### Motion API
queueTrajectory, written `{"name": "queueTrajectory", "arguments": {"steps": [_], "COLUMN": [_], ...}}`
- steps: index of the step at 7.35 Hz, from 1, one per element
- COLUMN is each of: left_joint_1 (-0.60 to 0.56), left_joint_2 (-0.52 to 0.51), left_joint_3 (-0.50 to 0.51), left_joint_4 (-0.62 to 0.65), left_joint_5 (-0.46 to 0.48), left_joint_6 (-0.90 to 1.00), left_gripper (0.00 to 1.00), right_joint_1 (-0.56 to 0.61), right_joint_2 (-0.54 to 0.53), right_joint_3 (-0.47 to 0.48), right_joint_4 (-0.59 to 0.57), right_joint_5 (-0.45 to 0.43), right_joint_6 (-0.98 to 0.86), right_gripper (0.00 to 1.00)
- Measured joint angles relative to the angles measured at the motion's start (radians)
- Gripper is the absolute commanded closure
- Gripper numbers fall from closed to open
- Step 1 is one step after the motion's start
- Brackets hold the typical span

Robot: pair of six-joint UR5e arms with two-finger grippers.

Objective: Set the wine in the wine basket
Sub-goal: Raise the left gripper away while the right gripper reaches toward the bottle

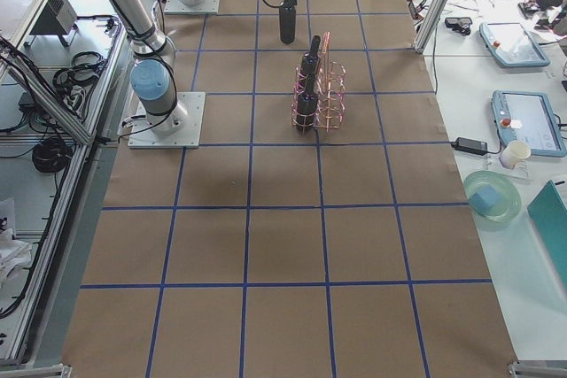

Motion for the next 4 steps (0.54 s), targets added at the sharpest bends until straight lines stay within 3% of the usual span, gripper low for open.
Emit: {"name": "queueTrajectory", "arguments": {"steps": [4], "left_joint_1": [0.013], "left_joint_2": [0.023], "left_joint_3": [0.003], "left_joint_4": [-0.103], "left_joint_5": [0.016], "left_joint_6": [0.14], "left_gripper": [0.0], "right_joint_1": [0.278], "right_joint_2": [0.16], "right_joint_3": [-0.027], "right_joint_4": [-0.151], "right_joint_5": [-0.032], "right_joint_6": [0.368], "right_gripper": [0.0]}}
